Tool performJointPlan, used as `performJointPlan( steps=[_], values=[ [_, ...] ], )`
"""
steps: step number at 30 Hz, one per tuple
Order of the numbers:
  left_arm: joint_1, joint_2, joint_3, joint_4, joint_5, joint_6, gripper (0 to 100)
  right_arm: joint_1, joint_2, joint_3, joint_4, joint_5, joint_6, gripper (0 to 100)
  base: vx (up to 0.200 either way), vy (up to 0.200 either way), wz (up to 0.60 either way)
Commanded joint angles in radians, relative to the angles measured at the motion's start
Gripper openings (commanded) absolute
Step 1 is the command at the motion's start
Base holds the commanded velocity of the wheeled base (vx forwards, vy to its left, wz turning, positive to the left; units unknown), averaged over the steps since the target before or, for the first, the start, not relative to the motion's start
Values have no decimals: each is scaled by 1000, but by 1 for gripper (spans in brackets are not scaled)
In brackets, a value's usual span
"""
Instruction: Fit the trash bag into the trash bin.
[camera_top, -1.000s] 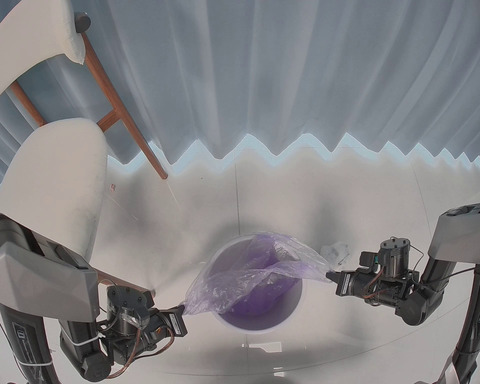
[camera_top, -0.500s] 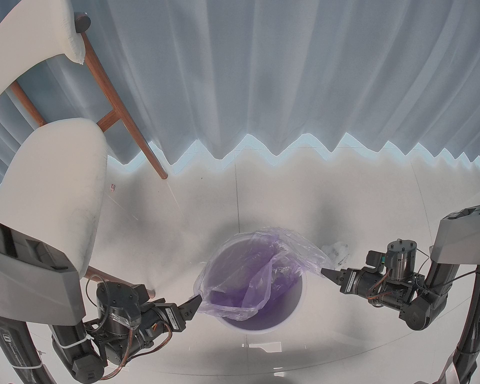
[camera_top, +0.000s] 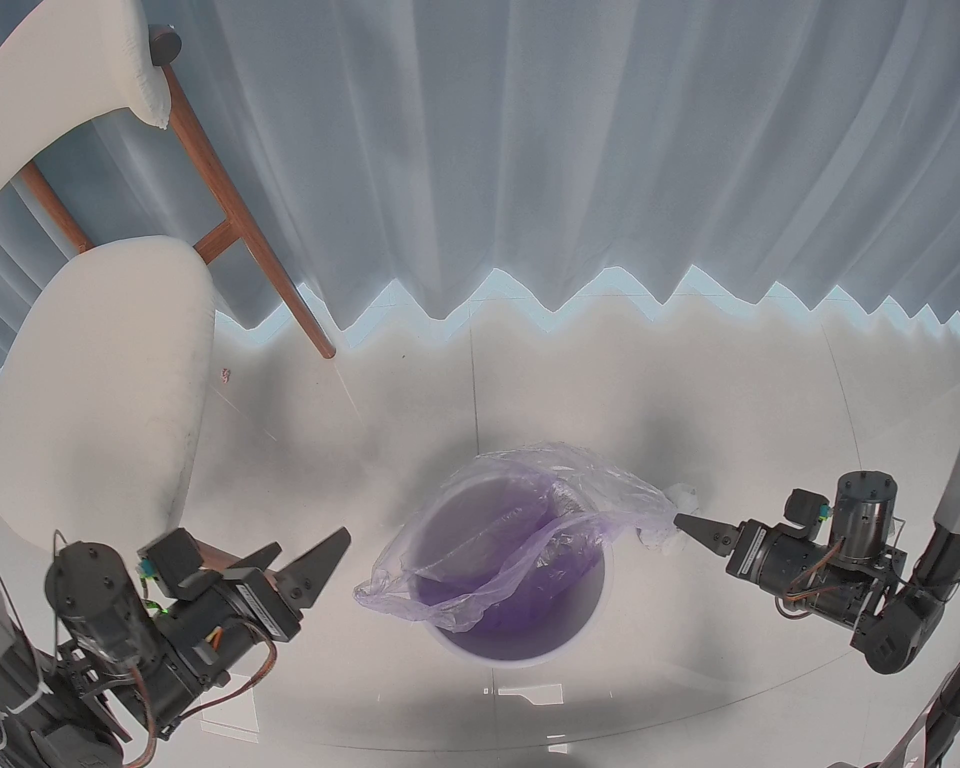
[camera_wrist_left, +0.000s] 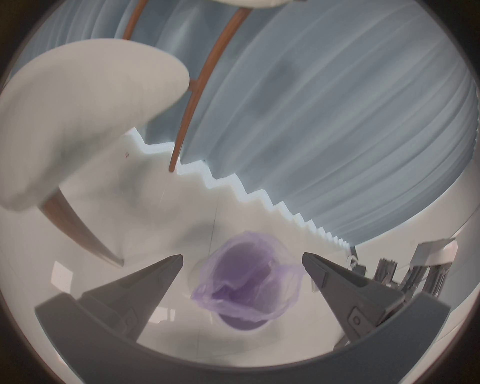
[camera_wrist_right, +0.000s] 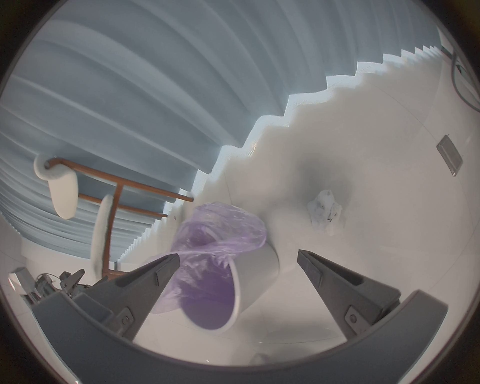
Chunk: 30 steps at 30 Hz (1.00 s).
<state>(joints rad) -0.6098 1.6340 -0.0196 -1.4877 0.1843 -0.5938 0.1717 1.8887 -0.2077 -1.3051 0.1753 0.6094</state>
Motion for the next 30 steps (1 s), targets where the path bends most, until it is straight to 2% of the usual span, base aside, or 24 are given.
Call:
performJointPlan(
  steps=[1,5,9,13,14,17,18,19,20,21,22,24,26,30],
  values=[
    [24,-267,20,29,3,2,100,12,-234,103,55,1,49,100,0,0,0],
    [25,-367,20,78,9,23,100,20,-309,136,110,1,50,100,0,0,0],
    [24,-453,15,155,9,72,100,19,-327,186,104,-4,52,100,0,0,0],
    [10,-480,-39,227,-19,52,100,20,-385,208,125,-14,53,100,0,0,0],
    [18,-470,-69,227,-25,-35,100,20,-433,208,162,-34,58,100,0,0,0],
    [8,-467,-122,222,-28,-222,100,45,-546,208,288,-66,50,100,0,0,0],
    [8,-467,-125,222,-28,-235,100,51,-560,208,302,-66,52,100,0,0,0],
    [5,-468,-134,221,-31,-291,100,81,-632,208,388,-68,52,100,0,0,0],
    [5,-468,-134,221,-31,-291,100,81,-632,208,388,-68,52,100,0,0,0],
    [-2,-471,-111,218,-46,-357,100,98,-718,208,500,-68,46,100,0,0,0],
    [-4,-477,-86,218,-68,-388,100,100,-766,208,553,-66,40,100,0,0,0],
    [-4,-487,-54,216,-97,-408,100,101,-812,206,599,-66,26,100,0,0,0],
    [-22,-513,20,228,-232,-439,100,101,-912,208,710,-66,-36,100,0,0,0],
    [-27,-500,20,303,-368,-429,100,100,-974,206,787,-68,-45,100,0,0,0]
  ],
)
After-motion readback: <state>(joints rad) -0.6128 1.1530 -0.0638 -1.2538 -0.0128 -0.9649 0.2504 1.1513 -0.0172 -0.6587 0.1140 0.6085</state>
